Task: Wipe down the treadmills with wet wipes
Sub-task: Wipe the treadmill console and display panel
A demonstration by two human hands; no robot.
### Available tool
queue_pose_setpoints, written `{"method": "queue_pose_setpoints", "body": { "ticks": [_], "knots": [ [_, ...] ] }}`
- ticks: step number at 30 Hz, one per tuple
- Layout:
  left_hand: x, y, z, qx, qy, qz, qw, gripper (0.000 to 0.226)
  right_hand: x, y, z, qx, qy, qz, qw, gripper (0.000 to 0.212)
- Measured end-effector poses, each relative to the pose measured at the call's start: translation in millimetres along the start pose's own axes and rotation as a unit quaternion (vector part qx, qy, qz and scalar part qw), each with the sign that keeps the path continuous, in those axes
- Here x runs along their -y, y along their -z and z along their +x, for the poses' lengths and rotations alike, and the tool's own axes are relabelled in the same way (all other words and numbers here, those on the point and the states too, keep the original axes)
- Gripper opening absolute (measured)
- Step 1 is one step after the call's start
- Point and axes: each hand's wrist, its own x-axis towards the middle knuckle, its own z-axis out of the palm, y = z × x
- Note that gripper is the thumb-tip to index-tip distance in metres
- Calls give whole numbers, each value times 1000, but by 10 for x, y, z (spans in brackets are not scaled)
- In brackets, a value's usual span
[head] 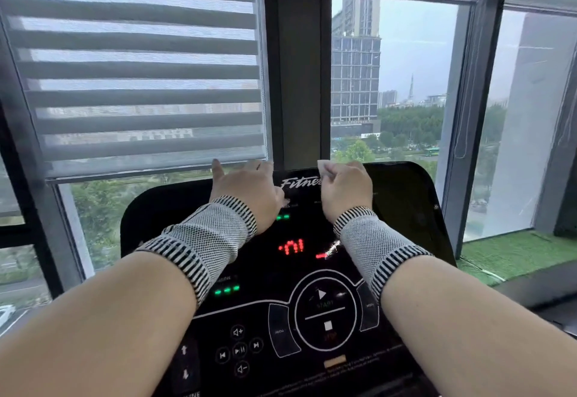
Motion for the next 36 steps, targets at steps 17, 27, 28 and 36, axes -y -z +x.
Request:
{"method": "queue_pose_setpoints", "body": {
  "ticks": [17,27,28,36],
  "knots": [
    [247,-98,-149,-22,-4,-1,1000,58,231,-107,-166,-9,-17,24,1000,19],
    [280,-134,-122,-30,-10,-4,999,60,389,-205,-259,21,82,19,996,24],
    [282,-134,-123,-31,-10,-2,999,61,398,-206,-279,31,101,21,994,24],
    [288,-136,-121,-32,-12,-9,999,61,501,-250,-333,39,82,32,995,26]
  ]
}}
